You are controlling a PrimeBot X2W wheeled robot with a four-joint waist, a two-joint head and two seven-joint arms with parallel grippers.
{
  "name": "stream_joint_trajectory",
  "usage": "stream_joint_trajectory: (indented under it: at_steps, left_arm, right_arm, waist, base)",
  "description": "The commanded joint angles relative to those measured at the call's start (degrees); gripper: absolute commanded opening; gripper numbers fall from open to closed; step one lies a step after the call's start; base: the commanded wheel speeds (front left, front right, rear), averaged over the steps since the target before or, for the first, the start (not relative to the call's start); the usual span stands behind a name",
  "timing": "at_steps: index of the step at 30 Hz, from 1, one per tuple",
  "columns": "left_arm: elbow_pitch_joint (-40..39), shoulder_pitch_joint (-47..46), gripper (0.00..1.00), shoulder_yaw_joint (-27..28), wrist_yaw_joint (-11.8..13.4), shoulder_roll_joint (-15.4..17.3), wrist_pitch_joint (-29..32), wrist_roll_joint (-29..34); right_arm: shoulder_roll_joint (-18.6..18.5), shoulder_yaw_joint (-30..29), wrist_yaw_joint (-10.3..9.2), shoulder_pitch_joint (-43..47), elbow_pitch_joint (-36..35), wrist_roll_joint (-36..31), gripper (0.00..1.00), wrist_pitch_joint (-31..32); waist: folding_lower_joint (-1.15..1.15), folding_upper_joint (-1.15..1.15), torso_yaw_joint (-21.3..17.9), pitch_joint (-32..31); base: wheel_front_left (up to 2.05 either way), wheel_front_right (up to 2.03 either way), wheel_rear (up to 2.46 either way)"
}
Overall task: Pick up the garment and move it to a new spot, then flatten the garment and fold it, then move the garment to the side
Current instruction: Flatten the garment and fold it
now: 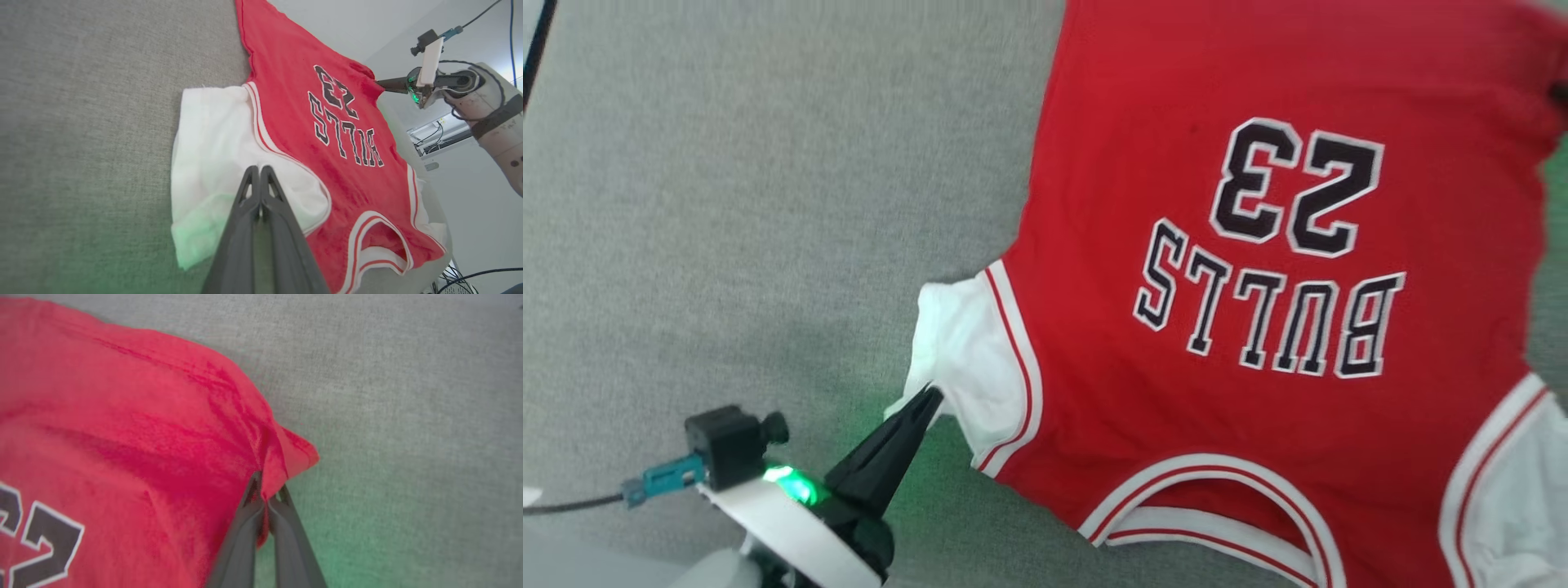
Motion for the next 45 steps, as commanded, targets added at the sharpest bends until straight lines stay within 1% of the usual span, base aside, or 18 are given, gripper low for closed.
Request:
stream_joint_trajectory:
  at_steps: [1,2,3,7,8,11,15,17,21,27,28,29,33,37,40,41,43,45]
  left_arm:
    - [0.3,1.1,0.0,0.3,0.1,0.4,-0.3,-0.2]
    - [0.7,2.6,0.0,0.8,0.1,1.0,-0.3,-0.9]
    - [0.7,2.6,0.0,0.8,0.1,1.0,-0.3,-0.9]
    - [1.4,5.9,0.0,2.3,0.1,1.6,-0.3,-2.1]
    - [1.8,7.7,0.0,3.2,0.1,2.0,-0.3,-2.5]
    - [1.8,9.3,0.0,4.3,0.1,2.3,-0.3,-2.8]
    - [2.0,11.0,0.0,5.4,0.1,2.8,-0.3,-2.9]
    - [2.0,11.7,0.0,5.8,0.1,2.8,-0.3,-3.0]
    - [2.1,12.8,0.0,6.9,0.1,2.5,-0.3,-3.4]
    - [1.9,13.6,0.0,6.9,0.1,2.5,-0.3,-2.8]
    - [1.9,13.5,0.0,6.8,0.1,2.5,-0.3,-2.7]
    - [1.8,13.3,0.0,6.7,0.1,2.6,-0.3,-2.7]
    - [1.5,12.8,0.0,6.9,0.1,2.5,-0.3,-2.5]
    - [1.0,12.5,0.0,6.8,0.1,1.7,-0.3,-1.8]
    - [0.8,11.3,0.0,6.1,0.1,0.8,-0.3,-1.6]
    - [0.8,11.3,0.0,6.1,0.1,0.8,-0.3,-1.6]
    - [0.8,10.4,0.0,5.9,0.1,0.1,-0.3,-1.2]
    - [0.6,9.2,0.0,5.4,0.1,-0.8,-0.3,-0.8]
  right_arm:
    - [-0.6,0.7,-0.04,2.1,-0.9,1.3,0.0,-0.3]
    - [-2.0,3.1,-0.04,7.0,-4.1,4.7,0.0,-0.2]
    - [-2.0,3.1,-0.04,7.0,-4.1,4.7,0.0,-0.2]
    - [-6.1,7.1,-0.04,18.8,-12.5,12.1,0.0,0.8]
    - [-8.6,8.0,-0.04,25.2,-17.2,15.3,0.0,1.5]
    - [-12.0,8.1,-0.04,35.5,-24.3,18.8,0.0,2.1]
    - [-14.1,6.7,-0.03,49.2,-33.1,20.9,0.0,3.0]
    - [-14.1,6.7,-0.03,55.9,-37.7,20.8,0.0,4.1]
    - [-11.6,7.0,-0.03,65.9,-45.4,19.3,0.0,6.1]
    - [-6.8,6.5,-0.03,70.9,-51.8,15.9,0.0,8.1]
    - [-6.2,5.9,-0.03,70.6,-52.4,15.2,0.33,7.4]
    - [-5.6,5.1,-0.03,70.2,-52.8,14.7,1.0,6.9]
    - [-6.1,0.0,-0.03,70.1,-55.6,15.4,1.0,6.5]
    - [-8.3,-8.8,-0.03,68.6,-59.5,16.2,1.0,7.8]
    - [-9.0,-14.6,-0.03,65.4,-61.3,16.0,1.0,7.7]
    - [-9.0,-14.6,-0.03,65.4,-61.3,16.0,1.0,7.7]
    - [-8.4,-17.3,-0.03,61.5,-60.8,14.5,1.0,5.8]
    - [-7.4,-17.2,-0.03,57.1,-58.8,12.5,1.0,3.6]
  waist:
    - [0.0,0.0,-2.1,-3.9]
    - [0.0,0.0,-3.4,-6.4]
    - [0.0,0.0,-3.4,-6.4]
    - [0.0,0.0,-5.9,-11.4]
    - [0.0,0.0,-7.3,-13.2]
    - [0.0,0.0,-8.7,-14.9]
    - [0.0,0.0,-10.3,-16.1]
    - [0.0,0.0,-10.8,-16.5]
    - [0.0,0.0,-11.7,-16.9]
    - [0.0,0.0,-12.2,-17.0]
    - [0.0,0.0,-12.2,-17.0]
    - [0.0,0.0,-12.2,-17.0]
    - [0.0,0.0,-11.4,-17.2]
    - [0.0,0.0,-10.2,-16.6]
    - [0.0,0.0,-8.7,-15.6]
    - [0.0,0.0,-8.7,-15.6]
    - [0.0,0.0,-7.7,-14.3]
    - [0.0,0.0,-6.8,-12.8]
  base:
    - [0.0,0.0,0.0]
    - [0.0,0.0,0.0]
    - [0.0,0.0,0.0]
    - [0.0,0.0,0.0]
    - [0.0,0.0,0.0]
    - [0.0,0.0,0.0]
    - [0.0,0.0,0.0]
    - [0.0,0.0,0.0]
    - [0.0,0.0,0.0]
    - [0.0,0.0,0.0]
    - [0.0,0.0,0.0]
    - [0.0,0.0,0.0]
    - [0.0,0.0,0.0]
    - [0.0,0.0,0.0]
    - [0.0,0.0,0.0]
    - [0.0,0.0,0.0]
    - [0.0,0.0,0.0]
    - [0.0,0.0,0.0]
